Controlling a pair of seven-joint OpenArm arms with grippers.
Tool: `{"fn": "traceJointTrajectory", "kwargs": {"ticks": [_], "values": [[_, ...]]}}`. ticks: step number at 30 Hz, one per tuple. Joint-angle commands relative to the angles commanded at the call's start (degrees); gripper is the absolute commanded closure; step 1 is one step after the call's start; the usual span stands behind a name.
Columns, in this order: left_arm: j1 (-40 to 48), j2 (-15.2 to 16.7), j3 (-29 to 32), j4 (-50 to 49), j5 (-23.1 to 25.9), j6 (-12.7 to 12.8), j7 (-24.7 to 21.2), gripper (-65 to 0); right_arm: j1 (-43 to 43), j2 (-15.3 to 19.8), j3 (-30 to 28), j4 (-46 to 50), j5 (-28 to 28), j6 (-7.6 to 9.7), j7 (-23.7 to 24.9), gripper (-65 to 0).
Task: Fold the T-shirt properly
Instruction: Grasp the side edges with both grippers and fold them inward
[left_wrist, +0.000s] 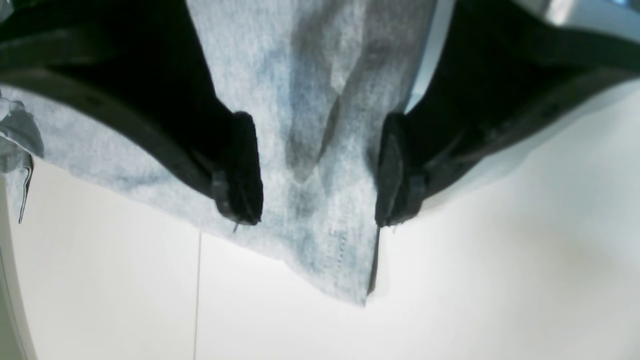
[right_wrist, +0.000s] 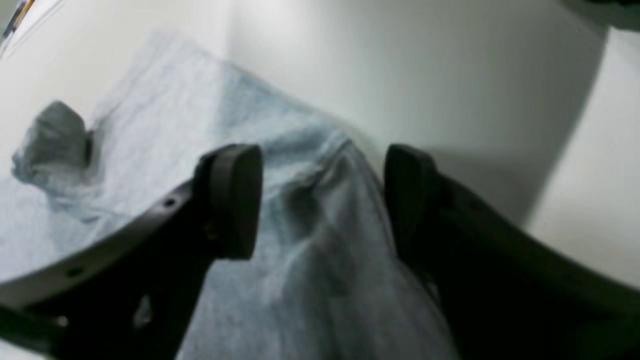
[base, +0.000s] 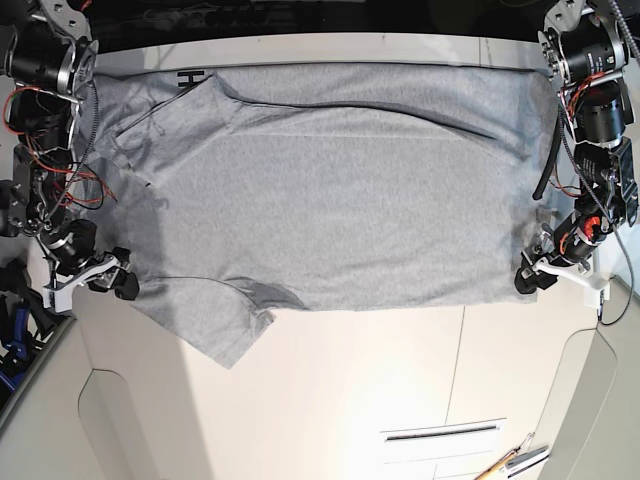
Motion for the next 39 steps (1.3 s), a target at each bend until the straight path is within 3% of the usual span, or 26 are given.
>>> {"fn": "traceJointTrajectory", "kwargs": {"ticks": [7,17,22,24,25,26,30,34,39], "values": [[-0.20,-0.07,0.00,0.02,-0.35,0.00,0.00,-39.6,0.20,-3.26,-0.09,0.00,-1.16,0.46,0.00,-38.2],[-0.79,0.31,0.02,0.02,-0.11,0.49,0.26,-39.3,0.31,-3.72,-0.09,0.02,-2.64,0.61,-0.02,-37.3],[-0.79,0.26,0.02,0.02,-0.09,0.78,0.37,-22.9,0.33,-3.69,-0.09,0.02,-4.98,0.61,-0.02,-13.5],[-0.79,0.26,0.00,0.02,0.07,0.78,0.48,-13.2,0.33,-3.72,-0.09,0.02,-6.80,0.61,-0.04,-2.0],[-0.79,0.24,0.00,0.02,0.28,0.78,0.48,-6.3,0.31,-3.69,-0.09,0.02,-7.72,0.61,-0.04,0.0],[-0.79,0.22,0.00,0.02,0.39,0.78,0.48,0.0,0.31,-3.67,-0.09,0.02,-8.72,0.61,-0.09,0.0],[-1.09,-0.13,0.00,0.28,0.24,0.76,0.72,0.0,0.31,-3.21,-0.09,0.44,-9.18,0.61,-0.90,0.0],[-3.61,-0.50,-0.11,0.61,-0.42,0.00,5.03,0.0,0.31,-1.97,-0.09,1.99,-7.63,0.68,-1.42,0.0],[-5.05,-0.55,-0.11,1.38,-0.42,0.00,8.59,0.0,0.28,-0.70,-0.09,4.00,-3.23,0.68,-5.92,0.0]]}}
